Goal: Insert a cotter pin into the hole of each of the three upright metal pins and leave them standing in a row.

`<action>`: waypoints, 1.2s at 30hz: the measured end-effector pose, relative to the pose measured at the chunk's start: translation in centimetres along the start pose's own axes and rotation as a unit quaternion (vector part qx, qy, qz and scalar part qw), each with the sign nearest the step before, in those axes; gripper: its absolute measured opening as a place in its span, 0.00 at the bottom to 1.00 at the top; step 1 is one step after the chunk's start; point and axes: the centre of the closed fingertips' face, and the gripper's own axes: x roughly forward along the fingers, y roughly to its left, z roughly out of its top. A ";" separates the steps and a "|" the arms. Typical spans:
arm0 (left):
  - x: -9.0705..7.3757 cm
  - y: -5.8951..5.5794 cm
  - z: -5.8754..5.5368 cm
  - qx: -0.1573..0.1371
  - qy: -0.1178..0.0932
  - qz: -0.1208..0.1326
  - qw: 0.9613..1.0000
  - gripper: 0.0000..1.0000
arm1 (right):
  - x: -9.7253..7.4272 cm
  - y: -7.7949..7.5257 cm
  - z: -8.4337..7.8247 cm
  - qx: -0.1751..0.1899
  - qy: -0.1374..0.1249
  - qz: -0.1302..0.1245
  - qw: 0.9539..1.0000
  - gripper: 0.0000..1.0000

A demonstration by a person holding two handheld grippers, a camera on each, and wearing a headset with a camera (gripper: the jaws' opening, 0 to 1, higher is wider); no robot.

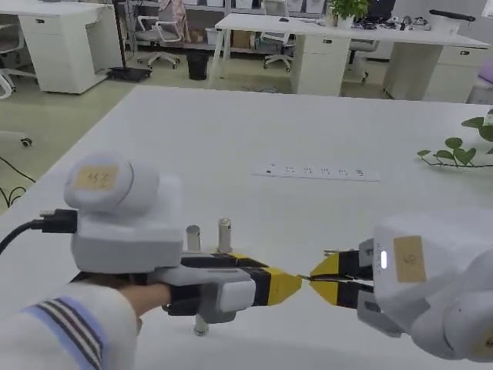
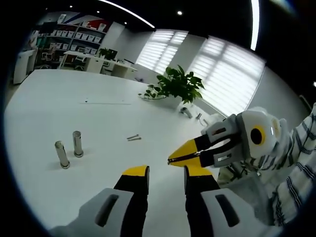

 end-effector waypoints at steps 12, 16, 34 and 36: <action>0.5 -0.6 -0.2 -0.013 0.004 -0.013 1.000 0.19 | 0.1 0.0 1.3 -0.018 -0.018 -0.009 1.000 0.01; 0.4 -0.8 -0.1 -0.012 0.001 -0.015 1.000 0.15 | 0.0 0.1 1.6 -0.021 -0.023 -0.011 0.999 0.01; 0.1 -0.5 -0.1 -0.037 0.007 -0.017 0.999 0.08 | 0.2 0.5 2.3 -0.027 -0.035 -0.016 0.999 0.01; 0.1 -0.5 -0.1 -0.040 0.008 -0.017 0.999 0.07 | 0.2 0.4 2.4 -0.026 -0.036 -0.017 0.999 0.01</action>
